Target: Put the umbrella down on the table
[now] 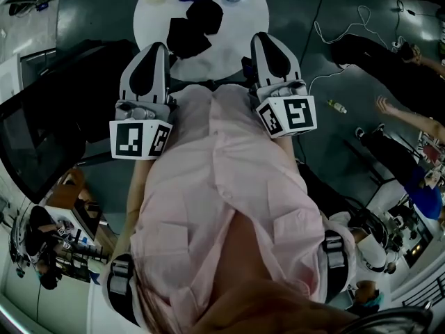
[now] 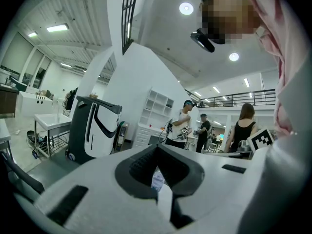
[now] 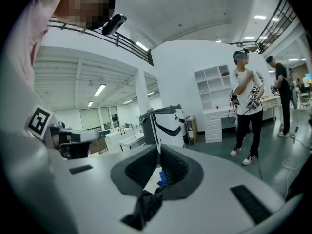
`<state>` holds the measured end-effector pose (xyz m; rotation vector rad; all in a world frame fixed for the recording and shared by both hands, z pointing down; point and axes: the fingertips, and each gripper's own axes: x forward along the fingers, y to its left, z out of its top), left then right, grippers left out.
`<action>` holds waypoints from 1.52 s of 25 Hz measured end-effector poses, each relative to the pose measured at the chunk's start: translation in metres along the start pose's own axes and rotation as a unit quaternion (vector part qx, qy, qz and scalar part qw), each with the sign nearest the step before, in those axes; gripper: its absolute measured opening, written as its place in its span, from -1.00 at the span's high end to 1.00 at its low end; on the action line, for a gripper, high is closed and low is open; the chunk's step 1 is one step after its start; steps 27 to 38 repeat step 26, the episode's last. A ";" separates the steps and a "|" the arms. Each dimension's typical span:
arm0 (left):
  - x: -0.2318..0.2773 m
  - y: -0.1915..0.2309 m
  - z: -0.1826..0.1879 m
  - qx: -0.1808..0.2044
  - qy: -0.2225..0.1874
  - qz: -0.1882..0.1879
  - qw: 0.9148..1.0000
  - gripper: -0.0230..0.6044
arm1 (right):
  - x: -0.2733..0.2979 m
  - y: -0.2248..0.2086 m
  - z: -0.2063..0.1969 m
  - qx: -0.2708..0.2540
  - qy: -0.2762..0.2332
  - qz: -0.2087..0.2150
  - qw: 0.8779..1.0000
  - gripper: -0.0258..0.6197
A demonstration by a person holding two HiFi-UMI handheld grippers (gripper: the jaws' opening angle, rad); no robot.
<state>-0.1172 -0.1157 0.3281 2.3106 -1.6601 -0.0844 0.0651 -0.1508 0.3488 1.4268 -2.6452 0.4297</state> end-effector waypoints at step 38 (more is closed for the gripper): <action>0.005 0.014 0.005 -0.009 -0.007 0.016 1.000 0.87 | -0.018 -0.031 0.010 -0.005 -0.003 -0.044 0.999 0.80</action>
